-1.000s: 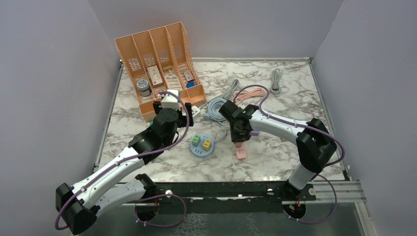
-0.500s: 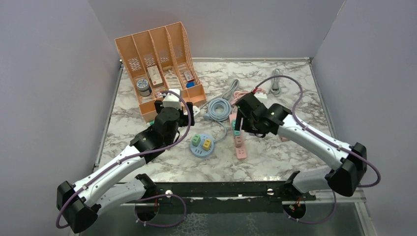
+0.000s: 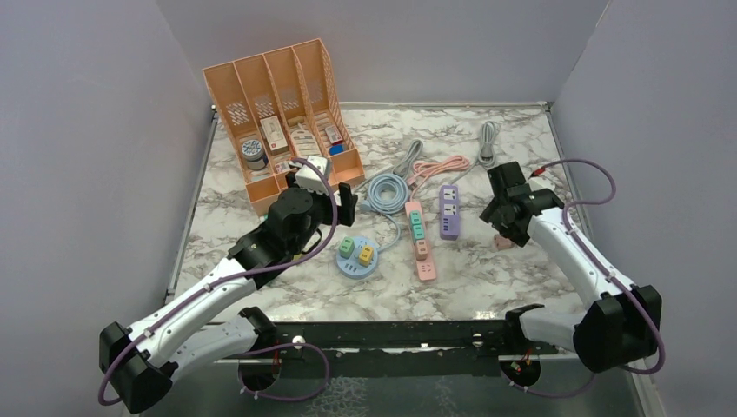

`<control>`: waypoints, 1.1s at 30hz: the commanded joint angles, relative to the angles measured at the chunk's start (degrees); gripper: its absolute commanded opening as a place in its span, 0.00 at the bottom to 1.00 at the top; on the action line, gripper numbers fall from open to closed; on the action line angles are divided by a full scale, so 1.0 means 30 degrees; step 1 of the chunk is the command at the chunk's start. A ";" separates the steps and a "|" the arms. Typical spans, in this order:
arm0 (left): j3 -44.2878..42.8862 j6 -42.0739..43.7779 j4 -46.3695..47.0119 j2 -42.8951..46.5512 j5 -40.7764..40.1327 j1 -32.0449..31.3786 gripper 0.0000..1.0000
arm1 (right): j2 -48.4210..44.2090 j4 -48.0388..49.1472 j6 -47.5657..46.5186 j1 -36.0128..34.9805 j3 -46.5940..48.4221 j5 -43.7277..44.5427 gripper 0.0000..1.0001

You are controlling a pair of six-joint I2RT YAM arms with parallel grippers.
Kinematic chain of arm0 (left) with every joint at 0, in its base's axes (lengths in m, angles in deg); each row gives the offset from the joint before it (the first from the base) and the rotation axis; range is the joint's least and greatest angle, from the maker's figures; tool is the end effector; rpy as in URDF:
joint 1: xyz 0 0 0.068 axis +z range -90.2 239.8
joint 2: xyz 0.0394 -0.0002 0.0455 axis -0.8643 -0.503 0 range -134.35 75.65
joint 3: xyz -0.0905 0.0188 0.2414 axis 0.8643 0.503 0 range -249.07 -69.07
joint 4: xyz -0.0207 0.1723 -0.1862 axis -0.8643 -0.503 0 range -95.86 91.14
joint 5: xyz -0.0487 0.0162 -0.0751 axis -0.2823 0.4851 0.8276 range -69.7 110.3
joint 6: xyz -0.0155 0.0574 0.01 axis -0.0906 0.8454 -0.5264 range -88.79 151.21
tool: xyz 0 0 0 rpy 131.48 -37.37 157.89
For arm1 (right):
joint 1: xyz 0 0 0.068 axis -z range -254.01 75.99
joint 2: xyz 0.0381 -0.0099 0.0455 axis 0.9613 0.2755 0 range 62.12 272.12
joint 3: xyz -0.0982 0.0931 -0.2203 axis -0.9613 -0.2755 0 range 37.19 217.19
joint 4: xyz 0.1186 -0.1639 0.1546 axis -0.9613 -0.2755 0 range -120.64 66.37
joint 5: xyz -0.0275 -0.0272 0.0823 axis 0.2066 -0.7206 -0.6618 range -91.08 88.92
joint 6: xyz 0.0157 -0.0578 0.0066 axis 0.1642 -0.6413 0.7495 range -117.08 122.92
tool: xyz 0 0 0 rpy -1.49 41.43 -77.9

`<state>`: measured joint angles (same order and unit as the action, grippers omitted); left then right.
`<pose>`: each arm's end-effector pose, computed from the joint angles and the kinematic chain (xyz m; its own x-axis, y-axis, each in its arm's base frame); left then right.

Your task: Insert the plug

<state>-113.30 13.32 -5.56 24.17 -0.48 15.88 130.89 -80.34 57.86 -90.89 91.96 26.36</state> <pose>0.1698 -0.1415 0.3101 -0.2882 -0.1211 -0.9499 0.3278 0.9196 -0.2167 0.2092 0.0421 0.2394 -0.6105 0.5739 -0.5458 0.6750 0.7375 0.0205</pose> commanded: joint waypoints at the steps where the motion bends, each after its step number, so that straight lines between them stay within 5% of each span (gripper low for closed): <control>1: 0.0177 0.0260 0.1365 0.0679 0.2897 0.0079 0.88 | 0.0458 0.2371 -0.1035 0.2417 -0.1308 -0.1195 0.69; 20: 0.0328 -0.0700 0.1213 0.0499 0.4268 0.0073 0.88 | 0.5728 0.6068 -0.2498 0.4281 -0.2060 -0.2249 0.58; 26: 0.0250 -0.0691 0.1323 0.0267 0.4221 0.0068 0.88 | 0.5950 0.6797 -0.3547 0.4281 -0.2528 -0.2677 0.43; 33: 0.0036 -0.0658 0.1476 -0.0225 0.4339 0.0074 0.88 | 0.5966 0.6562 -0.3707 0.4296 -0.2573 -0.2396 0.51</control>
<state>-112.42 11.44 -3.18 24.08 11.04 15.88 147.74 -62.35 47.50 -78.39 85.55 19.23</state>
